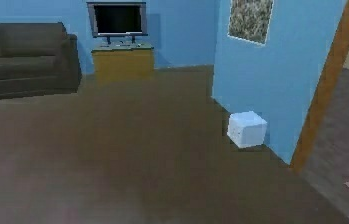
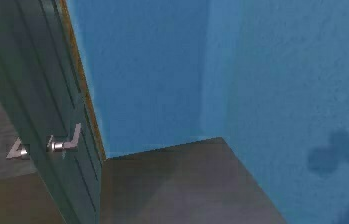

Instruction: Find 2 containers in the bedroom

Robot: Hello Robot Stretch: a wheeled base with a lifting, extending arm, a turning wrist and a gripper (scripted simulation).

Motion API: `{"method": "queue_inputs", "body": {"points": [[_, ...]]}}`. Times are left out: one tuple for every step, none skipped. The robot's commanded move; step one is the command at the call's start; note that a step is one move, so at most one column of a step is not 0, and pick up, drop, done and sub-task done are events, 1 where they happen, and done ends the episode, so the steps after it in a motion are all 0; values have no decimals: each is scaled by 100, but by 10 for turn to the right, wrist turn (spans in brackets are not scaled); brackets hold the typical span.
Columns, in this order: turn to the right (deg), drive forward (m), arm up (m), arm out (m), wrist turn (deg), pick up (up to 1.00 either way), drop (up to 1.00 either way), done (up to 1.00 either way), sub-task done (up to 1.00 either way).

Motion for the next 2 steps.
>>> {"method": "queue_inputs", "body": {"points": [[60,0,0,0,0,0,0,0,0],[0,45,0,0,0,0,0,0,0]]}}
